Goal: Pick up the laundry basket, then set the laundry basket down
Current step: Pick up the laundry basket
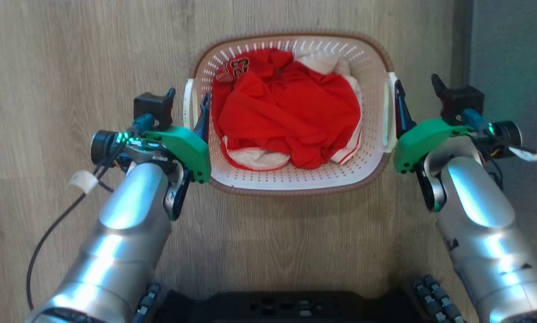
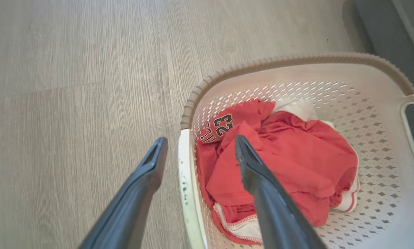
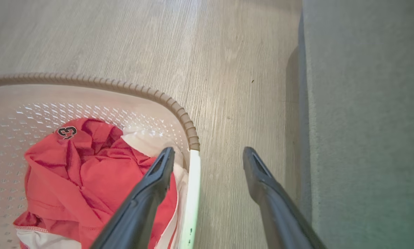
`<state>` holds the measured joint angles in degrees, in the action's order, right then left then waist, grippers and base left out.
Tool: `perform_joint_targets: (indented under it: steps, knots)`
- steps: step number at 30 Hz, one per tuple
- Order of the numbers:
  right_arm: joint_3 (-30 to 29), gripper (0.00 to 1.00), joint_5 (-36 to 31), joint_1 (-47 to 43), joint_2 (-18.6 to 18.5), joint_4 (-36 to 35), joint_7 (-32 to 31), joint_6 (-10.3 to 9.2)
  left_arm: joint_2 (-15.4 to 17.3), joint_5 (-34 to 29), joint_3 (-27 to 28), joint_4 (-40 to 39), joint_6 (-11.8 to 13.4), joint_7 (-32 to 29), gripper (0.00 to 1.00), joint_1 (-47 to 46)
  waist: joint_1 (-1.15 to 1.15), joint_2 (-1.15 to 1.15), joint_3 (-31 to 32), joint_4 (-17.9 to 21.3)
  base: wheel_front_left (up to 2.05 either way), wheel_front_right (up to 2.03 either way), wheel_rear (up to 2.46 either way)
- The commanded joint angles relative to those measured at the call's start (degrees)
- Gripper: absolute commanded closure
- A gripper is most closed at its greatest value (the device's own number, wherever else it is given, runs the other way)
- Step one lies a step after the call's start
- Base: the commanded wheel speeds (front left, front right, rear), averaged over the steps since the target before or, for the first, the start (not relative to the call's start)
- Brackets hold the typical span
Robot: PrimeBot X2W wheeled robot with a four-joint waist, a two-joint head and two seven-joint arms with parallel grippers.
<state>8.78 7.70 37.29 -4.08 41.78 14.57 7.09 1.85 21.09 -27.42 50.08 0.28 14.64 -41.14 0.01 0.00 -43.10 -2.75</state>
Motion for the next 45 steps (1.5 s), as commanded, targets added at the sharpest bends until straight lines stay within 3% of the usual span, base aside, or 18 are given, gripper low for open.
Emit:
perform_joint_targets:
  steps: [1, 13, 19, 34, 45]
  knots:
    - [1.55, 0.0, 0.11, -0.07, 0.67, 0.33, 0.43, 0.4, 1.03, 0.65, 0.76, 0.44, 0.25, 0.36, 0.0, -0.55, -0.01, 0.0, -1.8, -0.23, 0.0, 0.0, 0.0]
    - [7.09, 0.0, 5.16, 9.13, 1.13, 13.96, 0.43, 0.4, 1.03, 3.09, -3.77, 13.36, -0.27, 0.36, 0.0, -8.16, -0.01, 0.0, -6.9, 1.06, 0.0, 0.0, 0.0]
    - [11.19, 0.0, 9.35, 11.4, 1.18, 17.97, 0.31, 0.4, 1.03, 6.53, -6.13, 18.55, -1.95, -0.94, 0.0, -10.75, -0.01, 0.0, -7.96, 1.4, 0.0, 0.0, 0.0]
    - [21.02, 0.0, 20.61, 14.78, 1.2, 20.88, -4.31, 0.4, 1.03, 11.5, -12.55, 21.12, -3.81, -5.23, 0.0, -14.45, -0.01, 0.0, -10.66, 1.14, 0.0, 0.0, 0.0]
    - [23.55, 0.0, 23.87, 17.01, 1.2, 23.91, -3.0, 0.4, 1.03, 14.81, -15.62, 21.03, -3.94, -6.22, 0.0, -14.94, -0.01, 0.0, -11.3, 0.8, 0.0, 0.0, 0.0]
